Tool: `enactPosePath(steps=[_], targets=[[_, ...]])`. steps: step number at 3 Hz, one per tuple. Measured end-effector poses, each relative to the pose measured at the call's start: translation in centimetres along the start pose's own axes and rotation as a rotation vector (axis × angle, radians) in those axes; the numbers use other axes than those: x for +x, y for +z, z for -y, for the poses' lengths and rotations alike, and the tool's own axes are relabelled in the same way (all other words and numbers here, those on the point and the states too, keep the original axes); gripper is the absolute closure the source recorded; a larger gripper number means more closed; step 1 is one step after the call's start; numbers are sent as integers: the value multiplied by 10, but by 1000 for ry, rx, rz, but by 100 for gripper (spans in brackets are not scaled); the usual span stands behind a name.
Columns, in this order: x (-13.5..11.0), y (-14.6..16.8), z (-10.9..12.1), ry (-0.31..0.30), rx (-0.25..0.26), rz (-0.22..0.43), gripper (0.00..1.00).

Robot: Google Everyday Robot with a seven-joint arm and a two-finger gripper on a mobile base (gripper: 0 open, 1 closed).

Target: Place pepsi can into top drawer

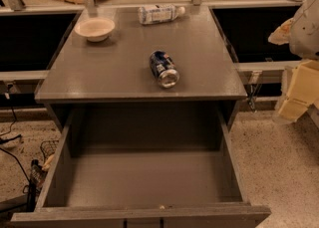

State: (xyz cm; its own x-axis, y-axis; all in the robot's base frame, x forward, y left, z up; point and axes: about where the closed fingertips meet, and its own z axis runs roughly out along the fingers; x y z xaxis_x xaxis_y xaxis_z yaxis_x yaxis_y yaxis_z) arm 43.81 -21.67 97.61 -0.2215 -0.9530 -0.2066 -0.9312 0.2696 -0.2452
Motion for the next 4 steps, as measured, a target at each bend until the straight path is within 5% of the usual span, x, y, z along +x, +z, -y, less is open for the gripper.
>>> enactPosePath(steps=[4], targets=[[-35,17,10,55,-80,78,0]])
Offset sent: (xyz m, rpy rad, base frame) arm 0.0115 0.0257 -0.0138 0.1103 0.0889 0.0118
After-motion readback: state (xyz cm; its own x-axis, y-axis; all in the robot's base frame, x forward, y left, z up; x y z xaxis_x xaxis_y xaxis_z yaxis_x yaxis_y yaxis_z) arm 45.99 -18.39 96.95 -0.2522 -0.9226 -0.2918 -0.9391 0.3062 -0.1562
